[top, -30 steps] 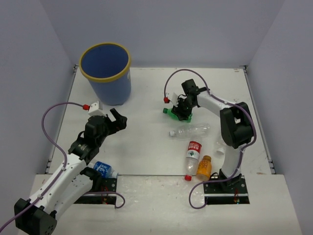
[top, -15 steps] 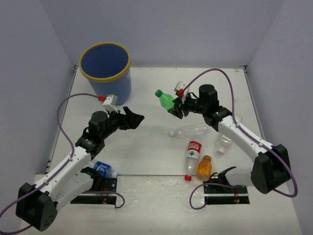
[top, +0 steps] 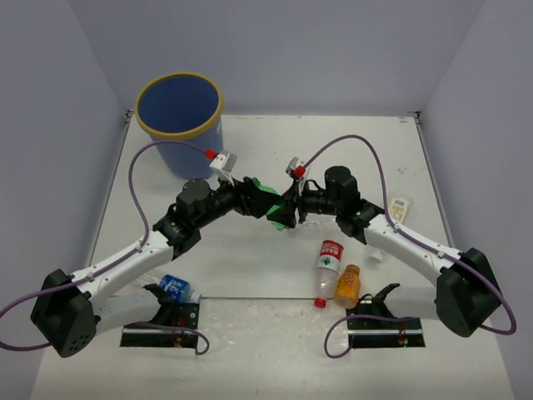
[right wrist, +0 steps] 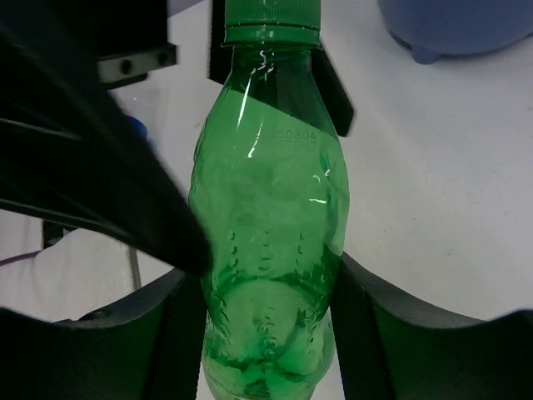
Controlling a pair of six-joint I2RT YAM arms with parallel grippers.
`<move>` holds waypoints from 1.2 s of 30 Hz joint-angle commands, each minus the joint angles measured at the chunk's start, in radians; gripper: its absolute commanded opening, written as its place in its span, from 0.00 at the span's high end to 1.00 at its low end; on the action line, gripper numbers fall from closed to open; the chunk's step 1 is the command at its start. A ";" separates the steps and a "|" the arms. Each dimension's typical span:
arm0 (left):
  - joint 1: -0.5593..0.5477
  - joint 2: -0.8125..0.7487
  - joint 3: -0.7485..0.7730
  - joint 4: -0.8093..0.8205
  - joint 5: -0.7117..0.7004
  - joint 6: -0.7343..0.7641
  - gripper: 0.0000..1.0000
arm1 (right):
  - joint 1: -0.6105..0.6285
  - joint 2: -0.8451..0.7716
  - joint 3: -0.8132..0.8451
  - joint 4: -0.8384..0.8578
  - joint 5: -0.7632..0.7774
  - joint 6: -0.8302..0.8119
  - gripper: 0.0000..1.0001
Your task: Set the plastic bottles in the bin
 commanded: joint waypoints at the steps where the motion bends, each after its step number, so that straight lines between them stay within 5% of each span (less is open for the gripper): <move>1: -0.023 0.066 0.064 0.016 -0.025 0.045 0.05 | 0.029 -0.082 -0.032 0.128 -0.064 0.040 0.83; 4: -0.036 0.074 0.070 0.026 -0.021 0.045 0.42 | 0.032 -0.103 -0.055 0.143 -0.056 0.047 0.76; 6: -0.037 0.065 0.069 0.030 -0.018 0.045 0.84 | 0.031 -0.115 -0.071 0.130 -0.016 0.055 0.69; 8: -0.038 0.050 0.066 0.023 -0.029 0.045 1.00 | 0.031 -0.127 -0.076 0.113 0.043 0.068 0.56; 10: -0.039 0.029 0.062 0.022 -0.045 0.042 1.00 | 0.032 -0.142 -0.080 0.104 0.112 0.086 0.39; 11: -0.039 0.016 0.064 0.017 -0.070 0.042 1.00 | 0.032 -0.153 -0.083 0.103 0.150 0.100 0.12; 12: -0.039 0.003 0.072 0.005 -0.098 0.046 1.00 | 0.032 -0.167 -0.085 0.098 0.181 0.111 0.02; 20: -0.031 -0.028 0.320 -0.191 -0.478 0.208 1.00 | 0.032 -0.331 -0.111 -0.013 0.515 0.228 0.01; 25: 0.115 0.058 0.601 -0.247 -0.634 0.313 1.00 | 0.022 -0.366 -0.072 -0.342 0.968 0.743 0.01; 27: 0.203 0.123 0.704 -0.292 -0.619 0.313 1.00 | 0.015 -0.362 -0.063 -0.368 1.016 0.655 0.01; 31: 0.278 0.213 0.853 -0.338 -0.739 0.435 1.00 | -0.006 -0.375 -0.064 -0.520 1.111 0.799 0.01; 36: 0.393 0.302 0.882 -0.332 -0.764 0.462 1.00 | -0.172 -0.417 -0.136 -0.611 0.963 0.896 0.01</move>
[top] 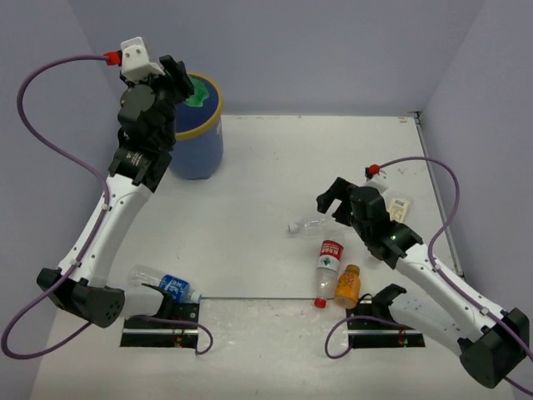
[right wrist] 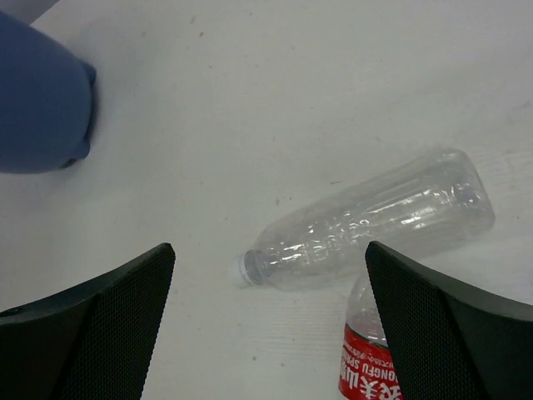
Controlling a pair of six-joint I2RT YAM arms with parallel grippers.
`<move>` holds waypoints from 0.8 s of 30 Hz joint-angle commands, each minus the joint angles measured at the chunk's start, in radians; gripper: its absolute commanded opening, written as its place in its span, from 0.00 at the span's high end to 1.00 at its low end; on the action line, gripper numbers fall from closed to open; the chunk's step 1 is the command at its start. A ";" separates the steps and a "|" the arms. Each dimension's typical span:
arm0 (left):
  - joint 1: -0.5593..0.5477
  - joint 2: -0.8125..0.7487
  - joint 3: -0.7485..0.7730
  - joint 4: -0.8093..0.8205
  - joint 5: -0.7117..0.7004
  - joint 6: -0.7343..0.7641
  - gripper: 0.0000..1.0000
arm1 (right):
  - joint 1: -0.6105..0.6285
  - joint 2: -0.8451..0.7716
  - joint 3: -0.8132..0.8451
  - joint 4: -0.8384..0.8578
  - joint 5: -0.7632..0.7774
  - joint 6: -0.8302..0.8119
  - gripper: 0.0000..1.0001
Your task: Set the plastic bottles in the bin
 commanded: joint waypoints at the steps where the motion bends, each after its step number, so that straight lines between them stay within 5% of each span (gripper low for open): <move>1: 0.109 0.082 0.025 -0.026 -0.036 0.068 1.00 | -0.173 -0.045 -0.048 -0.129 -0.048 0.149 0.01; 5: 0.163 0.156 0.022 -0.008 0.015 0.052 1.00 | -0.255 -0.072 -0.080 -0.169 -0.055 0.151 0.01; 10: 0.195 0.296 0.110 0.010 -0.011 0.084 0.78 | -0.276 -0.066 -0.140 -0.180 -0.022 0.203 0.01; 13: 0.206 0.361 0.170 -0.052 -0.018 0.093 0.00 | -0.279 -0.021 -0.133 -0.147 -0.013 0.237 0.01; 24: 0.208 0.228 0.142 -0.063 0.180 0.056 0.00 | -0.294 0.383 -0.020 -0.035 -0.183 0.212 0.01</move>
